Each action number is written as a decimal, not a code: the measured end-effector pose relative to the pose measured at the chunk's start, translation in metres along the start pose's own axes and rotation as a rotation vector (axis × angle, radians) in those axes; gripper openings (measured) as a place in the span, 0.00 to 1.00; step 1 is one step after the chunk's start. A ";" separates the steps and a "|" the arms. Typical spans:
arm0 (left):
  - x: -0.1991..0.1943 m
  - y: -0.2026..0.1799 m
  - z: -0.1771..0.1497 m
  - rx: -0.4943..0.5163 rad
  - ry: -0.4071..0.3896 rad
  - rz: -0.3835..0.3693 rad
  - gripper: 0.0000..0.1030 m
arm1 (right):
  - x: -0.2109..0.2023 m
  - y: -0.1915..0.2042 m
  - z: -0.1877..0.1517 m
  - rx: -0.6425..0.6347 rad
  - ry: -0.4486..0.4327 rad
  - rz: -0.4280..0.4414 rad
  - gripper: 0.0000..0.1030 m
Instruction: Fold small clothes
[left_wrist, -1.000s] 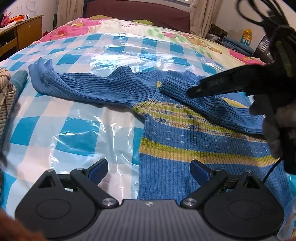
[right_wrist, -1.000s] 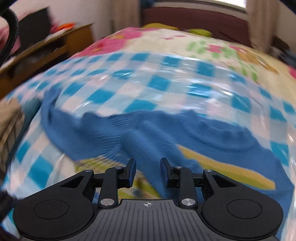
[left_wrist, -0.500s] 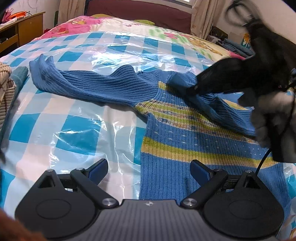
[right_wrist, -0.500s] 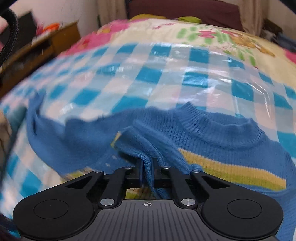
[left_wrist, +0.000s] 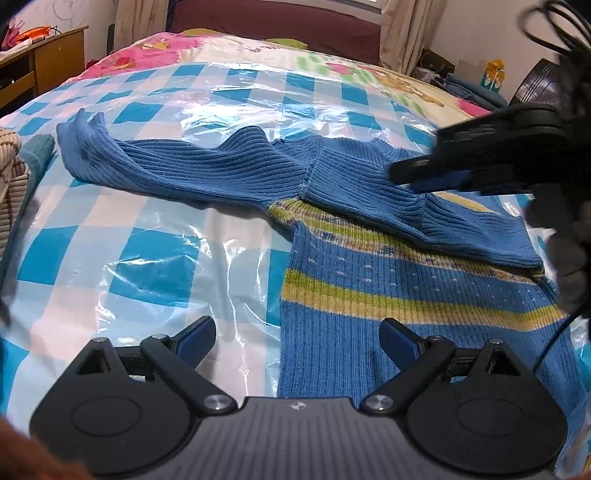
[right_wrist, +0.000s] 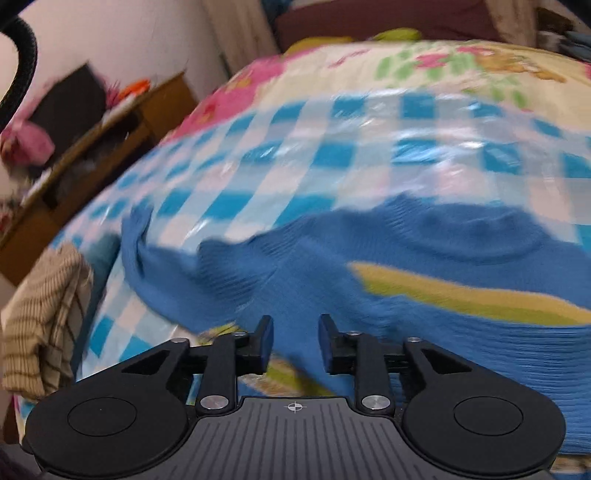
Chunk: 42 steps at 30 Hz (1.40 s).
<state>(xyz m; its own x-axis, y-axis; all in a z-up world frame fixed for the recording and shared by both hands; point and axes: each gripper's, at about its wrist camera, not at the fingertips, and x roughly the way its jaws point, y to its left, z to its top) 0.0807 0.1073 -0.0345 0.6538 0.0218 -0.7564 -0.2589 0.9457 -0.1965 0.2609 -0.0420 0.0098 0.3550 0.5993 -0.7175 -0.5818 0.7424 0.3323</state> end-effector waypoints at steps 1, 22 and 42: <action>0.000 -0.001 0.000 0.005 -0.002 0.004 0.96 | -0.006 -0.009 0.000 0.016 -0.013 -0.025 0.27; 0.095 -0.053 0.093 0.152 -0.060 0.100 0.96 | -0.044 -0.169 -0.026 0.302 -0.113 -0.387 0.27; 0.025 -0.003 0.045 0.037 -0.052 0.159 0.96 | 0.046 0.000 0.025 -0.138 0.009 -0.036 0.51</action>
<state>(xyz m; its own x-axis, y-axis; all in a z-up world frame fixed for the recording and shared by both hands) 0.1303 0.1199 -0.0249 0.6431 0.1878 -0.7424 -0.3362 0.9403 -0.0534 0.2960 -0.0069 -0.0083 0.3711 0.5697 -0.7333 -0.6638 0.7150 0.2196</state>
